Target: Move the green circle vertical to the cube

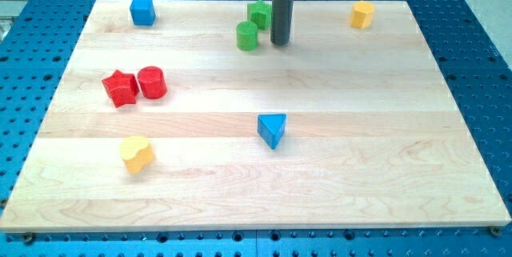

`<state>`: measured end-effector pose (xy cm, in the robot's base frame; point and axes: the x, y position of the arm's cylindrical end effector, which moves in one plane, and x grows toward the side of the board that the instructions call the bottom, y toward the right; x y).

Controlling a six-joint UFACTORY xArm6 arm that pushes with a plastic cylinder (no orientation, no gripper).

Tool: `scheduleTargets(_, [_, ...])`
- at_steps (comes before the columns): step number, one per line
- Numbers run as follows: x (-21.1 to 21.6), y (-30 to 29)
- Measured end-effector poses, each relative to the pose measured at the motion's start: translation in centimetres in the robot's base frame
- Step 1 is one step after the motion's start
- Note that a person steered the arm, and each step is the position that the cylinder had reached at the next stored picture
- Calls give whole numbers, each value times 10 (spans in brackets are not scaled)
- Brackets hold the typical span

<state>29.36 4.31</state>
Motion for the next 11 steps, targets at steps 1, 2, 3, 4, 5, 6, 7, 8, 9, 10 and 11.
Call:
scheduleTargets(1, [6, -74])
scheduleTargets(2, [24, -159])
scheduleTargets(3, [44, -207])
scheduleTargets(4, [44, -201])
scheduleTargets(5, [44, -204])
scheduleTargets(6, [49, -214])
scheduleTargets(7, [62, -230])
scheduleTargets(8, [75, -260])
scheduleTargets(9, [85, -283])
scheduleTargets(10, [115, -292])
scheduleTargets(11, [149, -285])
